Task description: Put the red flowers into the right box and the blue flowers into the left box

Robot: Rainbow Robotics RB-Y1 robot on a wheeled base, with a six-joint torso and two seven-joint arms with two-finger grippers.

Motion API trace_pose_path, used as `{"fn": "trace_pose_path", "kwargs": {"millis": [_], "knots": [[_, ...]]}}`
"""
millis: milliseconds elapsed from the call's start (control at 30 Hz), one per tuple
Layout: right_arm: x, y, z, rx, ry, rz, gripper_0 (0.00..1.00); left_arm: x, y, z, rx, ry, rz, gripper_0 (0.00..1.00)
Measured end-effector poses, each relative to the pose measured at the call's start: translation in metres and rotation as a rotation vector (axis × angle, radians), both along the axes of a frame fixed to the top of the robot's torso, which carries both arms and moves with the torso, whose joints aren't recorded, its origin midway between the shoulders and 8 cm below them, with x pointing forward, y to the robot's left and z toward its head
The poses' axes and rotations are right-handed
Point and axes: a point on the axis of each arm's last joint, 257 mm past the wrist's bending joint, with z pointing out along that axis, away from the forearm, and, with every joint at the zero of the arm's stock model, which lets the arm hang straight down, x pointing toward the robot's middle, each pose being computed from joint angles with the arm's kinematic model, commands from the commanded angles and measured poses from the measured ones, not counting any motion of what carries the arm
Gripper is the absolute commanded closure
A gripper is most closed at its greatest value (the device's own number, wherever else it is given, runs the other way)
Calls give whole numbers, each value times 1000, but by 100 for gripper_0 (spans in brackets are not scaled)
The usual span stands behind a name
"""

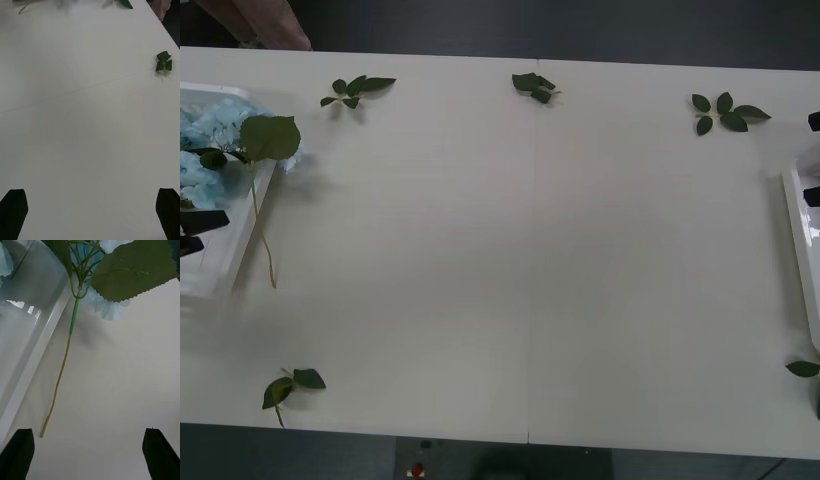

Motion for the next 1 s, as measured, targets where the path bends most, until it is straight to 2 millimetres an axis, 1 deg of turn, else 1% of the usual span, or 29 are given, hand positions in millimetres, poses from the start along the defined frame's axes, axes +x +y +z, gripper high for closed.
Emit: {"fn": "trace_pose_path", "kwargs": {"millis": [33,67,167,300,433,533,733,867,1000], "knots": [[0,-1,1,2,-3,-3,0,0,-1,1,-7,-3,1,2],[0,-2,2,3,-6,-5,0,1,-1,2,-12,-4,1,0],[-1,-3,5,14,-12,-8,0,1,-2,2,1,-12,-9,0],[-3,-8,3,19,-7,-19,0,0,1,0,40,-22,-25,0],[-3,-8,1,18,-4,-20,0,1,11,-8,128,-14,-32,0],[-3,-8,1,18,-4,-20,0,7,21,-8,225,-22,-45,0],[-3,-8,1,18,-5,-20,0,26,22,10,323,-63,-71,0],[-3,-8,1,18,-5,-20,0,32,15,20,356,-57,-114,0],[-3,-8,1,18,-5,-20,0,38,13,31,395,-53,-132,0]]}}
